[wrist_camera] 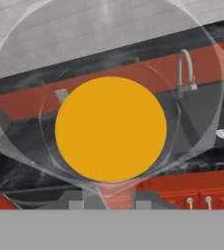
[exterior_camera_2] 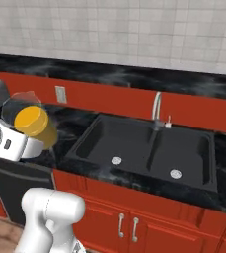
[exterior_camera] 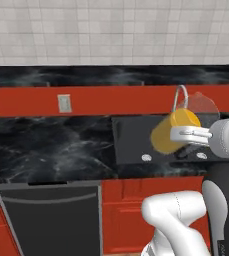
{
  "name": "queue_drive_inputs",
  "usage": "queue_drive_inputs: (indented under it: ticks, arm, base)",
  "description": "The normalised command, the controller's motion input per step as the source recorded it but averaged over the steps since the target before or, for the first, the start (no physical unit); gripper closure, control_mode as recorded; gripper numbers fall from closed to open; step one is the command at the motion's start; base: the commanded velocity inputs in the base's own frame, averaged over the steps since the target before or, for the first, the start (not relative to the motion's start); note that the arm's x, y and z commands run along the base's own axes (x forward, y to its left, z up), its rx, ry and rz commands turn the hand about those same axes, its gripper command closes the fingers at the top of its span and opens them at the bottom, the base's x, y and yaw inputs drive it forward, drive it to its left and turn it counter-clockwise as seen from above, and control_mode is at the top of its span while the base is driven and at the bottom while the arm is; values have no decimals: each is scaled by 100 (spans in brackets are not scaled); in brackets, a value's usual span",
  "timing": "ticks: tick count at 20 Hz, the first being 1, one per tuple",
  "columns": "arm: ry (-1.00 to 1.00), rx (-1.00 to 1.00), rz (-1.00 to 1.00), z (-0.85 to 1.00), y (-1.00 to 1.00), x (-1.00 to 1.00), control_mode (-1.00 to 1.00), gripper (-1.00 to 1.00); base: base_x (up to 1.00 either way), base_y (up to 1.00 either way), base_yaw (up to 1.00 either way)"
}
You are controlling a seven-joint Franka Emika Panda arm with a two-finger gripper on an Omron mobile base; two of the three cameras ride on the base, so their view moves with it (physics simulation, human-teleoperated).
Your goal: Place the pitcher and cup on the dining counter for serving.
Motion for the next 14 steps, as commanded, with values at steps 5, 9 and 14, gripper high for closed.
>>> queue_drive_inputs:
  ticks: [5,9,14]
  arm:
    - [0,0,0,0,0,0,100,100]
    - [0,0,0,0,0,0,100,100]
    - [0,0,0,0,0,0,100,100]
  base:
    - [0,100,21]
    - [0,100,18]
    - [0,100,17]
